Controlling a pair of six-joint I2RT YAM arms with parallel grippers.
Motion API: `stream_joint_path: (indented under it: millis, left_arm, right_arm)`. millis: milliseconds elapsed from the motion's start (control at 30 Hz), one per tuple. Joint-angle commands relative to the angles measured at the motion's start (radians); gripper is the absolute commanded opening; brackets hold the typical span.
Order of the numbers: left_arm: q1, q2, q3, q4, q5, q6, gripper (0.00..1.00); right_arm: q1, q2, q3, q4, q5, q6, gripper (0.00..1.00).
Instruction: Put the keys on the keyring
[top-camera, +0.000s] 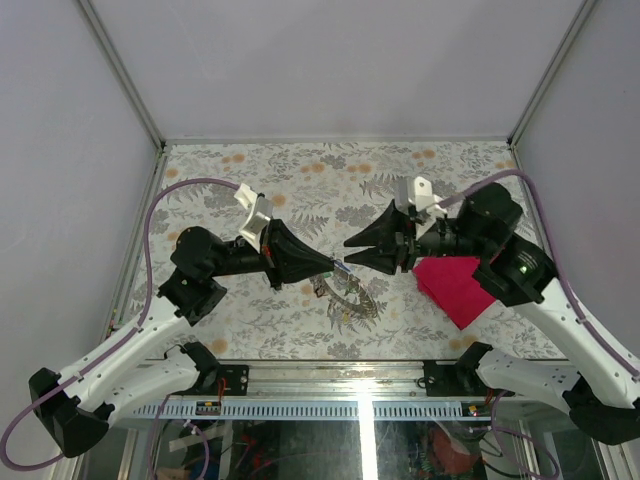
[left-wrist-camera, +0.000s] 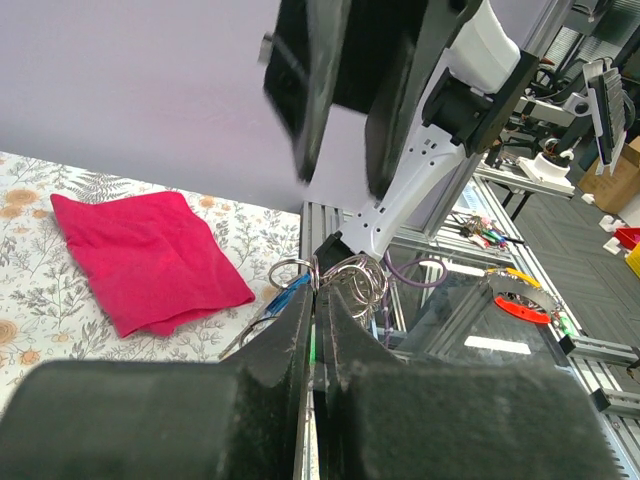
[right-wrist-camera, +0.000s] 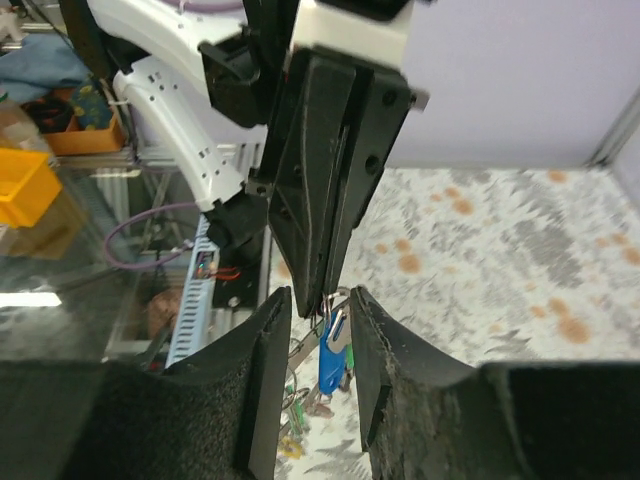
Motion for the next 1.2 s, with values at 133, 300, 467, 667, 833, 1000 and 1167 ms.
stream_joint_path:
  millis: [133, 300, 467, 667, 833, 1000, 1167]
  left_arm:
    - [-0.006, -0.011, 0.006, 0.107, -0.004, -0.007, 0.0]
    - [-0.007, -0.009, 0.01, 0.101, 0.001, -0.005, 0.0]
    - [-0.007, -0.009, 0.009, 0.101, -0.003, -0.004, 0.0]
    - [-0.007, -0.005, 0.014, 0.098, -0.002, -0.004, 0.0]
    - [-0.007, -0.001, 0.016, 0.095, 0.0, -0.005, 0.0]
    - [-0.009, 0.0, 0.019, 0.091, -0.001, -0.004, 0.0]
    - [-0.009, -0.001, 0.021, 0.086, -0.004, -0.002, 0.0]
  right_arm:
    - [0.008, 0.07, 0.046, -0.115, -0.031, 0.051, 0.38]
    - [0.008, 0.08, 0.046, -0.101, -0.04, 0.058, 0.38]
    - [0.009, 0.081, 0.039, -0.1, -0.045, 0.06, 0.31]
    - [0.008, 0.088, 0.028, -0.095, -0.051, 0.063, 0.31]
    - [0.009, 0.095, 0.024, -0.083, -0.053, 0.068, 0.26]
    - [0.009, 0.1, 0.018, -0.057, -0.065, 0.086, 0.16]
    - [0.009, 0.102, 0.009, -0.047, -0.074, 0.089, 0.17]
